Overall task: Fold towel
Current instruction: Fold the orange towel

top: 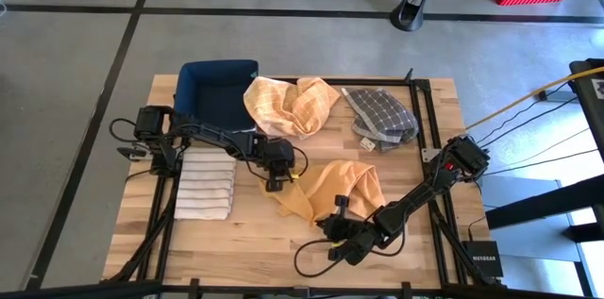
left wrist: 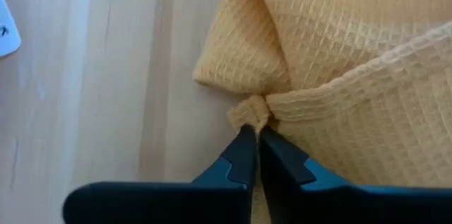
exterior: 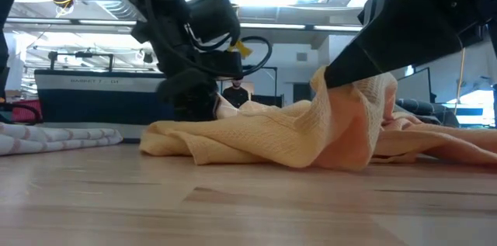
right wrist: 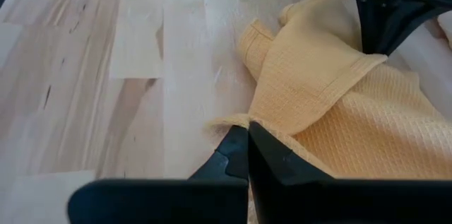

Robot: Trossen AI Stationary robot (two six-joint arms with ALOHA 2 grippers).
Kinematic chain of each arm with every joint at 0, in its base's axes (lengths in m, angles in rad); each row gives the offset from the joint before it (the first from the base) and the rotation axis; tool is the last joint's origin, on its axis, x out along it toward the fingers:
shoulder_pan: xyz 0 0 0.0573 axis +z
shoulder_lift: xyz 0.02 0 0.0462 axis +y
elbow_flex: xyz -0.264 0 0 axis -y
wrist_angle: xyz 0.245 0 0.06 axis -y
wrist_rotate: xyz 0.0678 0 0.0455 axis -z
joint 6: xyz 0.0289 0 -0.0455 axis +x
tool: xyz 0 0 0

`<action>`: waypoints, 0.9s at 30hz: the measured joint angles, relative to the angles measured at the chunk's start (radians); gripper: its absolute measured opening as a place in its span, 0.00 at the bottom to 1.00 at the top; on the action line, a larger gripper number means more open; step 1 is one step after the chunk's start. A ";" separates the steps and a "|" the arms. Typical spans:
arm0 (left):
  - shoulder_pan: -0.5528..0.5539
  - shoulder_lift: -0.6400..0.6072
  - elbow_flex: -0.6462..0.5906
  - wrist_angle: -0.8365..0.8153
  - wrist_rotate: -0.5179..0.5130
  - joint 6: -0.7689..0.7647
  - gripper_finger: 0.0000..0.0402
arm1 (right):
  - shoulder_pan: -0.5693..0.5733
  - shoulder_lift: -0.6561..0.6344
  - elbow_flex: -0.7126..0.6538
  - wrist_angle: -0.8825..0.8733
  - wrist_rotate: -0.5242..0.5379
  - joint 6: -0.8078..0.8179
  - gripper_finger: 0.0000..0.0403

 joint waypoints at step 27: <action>-0.528 -0.404 0.065 -0.570 -0.340 -0.513 0.00 | -0.022 0.000 0.001 -0.011 0.091 -0.115 0.00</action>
